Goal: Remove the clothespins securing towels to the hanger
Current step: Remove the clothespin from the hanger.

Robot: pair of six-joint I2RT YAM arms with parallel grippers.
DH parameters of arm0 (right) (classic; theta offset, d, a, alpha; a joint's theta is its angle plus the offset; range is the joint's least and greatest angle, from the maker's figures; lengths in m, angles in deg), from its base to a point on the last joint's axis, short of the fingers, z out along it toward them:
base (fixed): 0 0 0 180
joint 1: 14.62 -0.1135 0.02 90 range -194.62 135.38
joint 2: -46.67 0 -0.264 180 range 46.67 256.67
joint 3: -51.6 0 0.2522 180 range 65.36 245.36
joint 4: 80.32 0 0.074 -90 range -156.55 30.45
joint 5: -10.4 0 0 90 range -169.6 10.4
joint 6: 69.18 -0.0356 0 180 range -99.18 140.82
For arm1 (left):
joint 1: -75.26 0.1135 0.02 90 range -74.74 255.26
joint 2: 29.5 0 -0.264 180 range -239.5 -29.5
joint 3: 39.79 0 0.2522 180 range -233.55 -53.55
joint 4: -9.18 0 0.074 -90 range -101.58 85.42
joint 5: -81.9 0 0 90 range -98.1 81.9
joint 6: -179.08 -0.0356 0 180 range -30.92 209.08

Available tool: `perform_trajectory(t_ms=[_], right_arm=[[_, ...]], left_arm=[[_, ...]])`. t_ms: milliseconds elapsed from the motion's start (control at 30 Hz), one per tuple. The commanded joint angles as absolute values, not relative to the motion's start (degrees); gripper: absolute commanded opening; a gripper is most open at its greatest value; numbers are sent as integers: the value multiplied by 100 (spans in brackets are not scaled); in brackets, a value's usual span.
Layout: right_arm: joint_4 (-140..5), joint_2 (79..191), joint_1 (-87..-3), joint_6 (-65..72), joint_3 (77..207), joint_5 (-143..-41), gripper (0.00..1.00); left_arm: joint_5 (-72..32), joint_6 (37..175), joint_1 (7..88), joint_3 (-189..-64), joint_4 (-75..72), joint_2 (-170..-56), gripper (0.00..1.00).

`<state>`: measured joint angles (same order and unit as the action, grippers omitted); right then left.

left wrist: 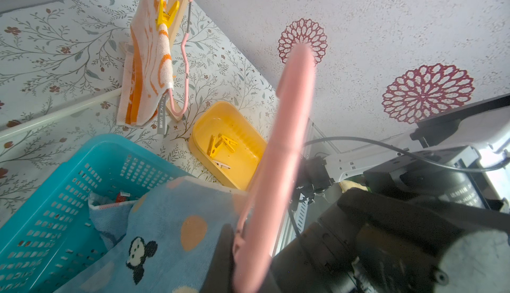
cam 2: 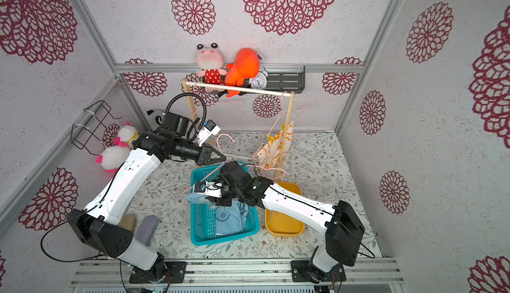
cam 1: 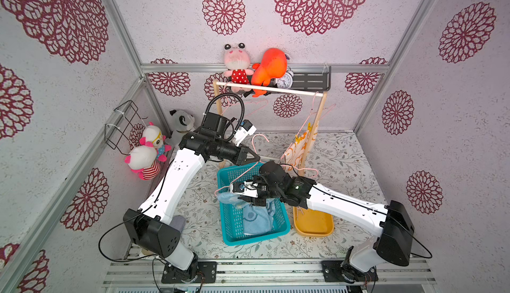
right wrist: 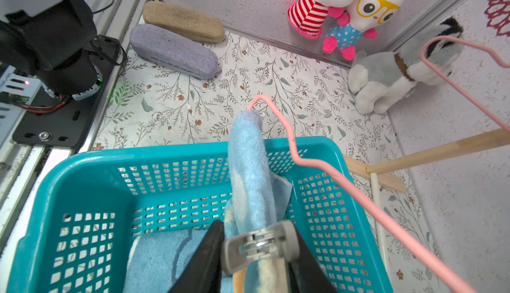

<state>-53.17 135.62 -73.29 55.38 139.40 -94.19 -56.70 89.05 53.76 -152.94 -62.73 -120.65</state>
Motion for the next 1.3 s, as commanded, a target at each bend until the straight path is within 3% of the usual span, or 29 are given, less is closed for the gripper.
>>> perform_trajectory(t_ms=[0,500,1033,1267], right_arm=[[-5426,13544,-7362,5545,14103,-9433,32],[-5295,13442,-7369,5421,14214,-9406,16],[-5381,12538,-7352,4837,14119,-9051,15],[-5469,11450,-7200,3982,13081,-8154,16]], left_arm=[[-5805,8794,5356,-15432,-6192,-12045,0],[-5668,8767,5362,-15401,-6220,-12069,0],[-5262,8767,5378,-15366,-6206,-12127,0],[-4898,8869,5444,-15299,-6078,-11965,0]])
